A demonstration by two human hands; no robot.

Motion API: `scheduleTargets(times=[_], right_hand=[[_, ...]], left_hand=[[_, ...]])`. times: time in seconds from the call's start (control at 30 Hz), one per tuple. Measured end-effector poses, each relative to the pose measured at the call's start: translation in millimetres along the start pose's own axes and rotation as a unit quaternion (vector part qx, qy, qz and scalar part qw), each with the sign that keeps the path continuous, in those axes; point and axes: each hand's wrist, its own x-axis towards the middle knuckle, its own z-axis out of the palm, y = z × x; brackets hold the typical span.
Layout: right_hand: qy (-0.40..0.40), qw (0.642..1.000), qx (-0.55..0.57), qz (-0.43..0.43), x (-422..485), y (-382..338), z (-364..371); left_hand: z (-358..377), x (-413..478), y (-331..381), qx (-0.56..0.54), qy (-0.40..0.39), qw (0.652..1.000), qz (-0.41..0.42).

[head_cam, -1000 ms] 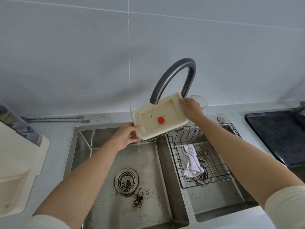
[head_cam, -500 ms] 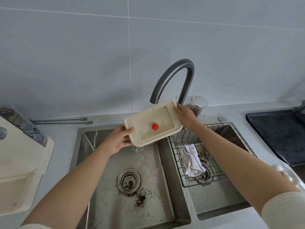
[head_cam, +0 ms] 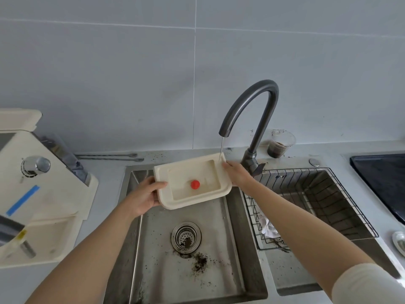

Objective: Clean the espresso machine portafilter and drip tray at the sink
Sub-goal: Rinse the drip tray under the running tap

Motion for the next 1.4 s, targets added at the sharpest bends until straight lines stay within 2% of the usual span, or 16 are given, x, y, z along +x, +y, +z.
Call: scheduleTargets(times=[0.17,0.63,1.0,1.4], right_hand=[[-0.012,0.998,0.026,0.057,-3,13,3],[0.048,0.993,0.017,0.109,-17,37,-36],[0.110,0.989,-0.018,0.096,-22,37,-68],[0.102,0.992,-0.001,0.081,-22,37,-70]], left_hand=[[3,-2,-13,-0.019,0.028,0.999,0.006],[51,9,-27,-0.019,-0.001,0.999,-0.040],[88,15,-10,0.006,-0.040,0.999,-0.025],[94,17,-4,0.014,-0.020,1.000,-0.012]])
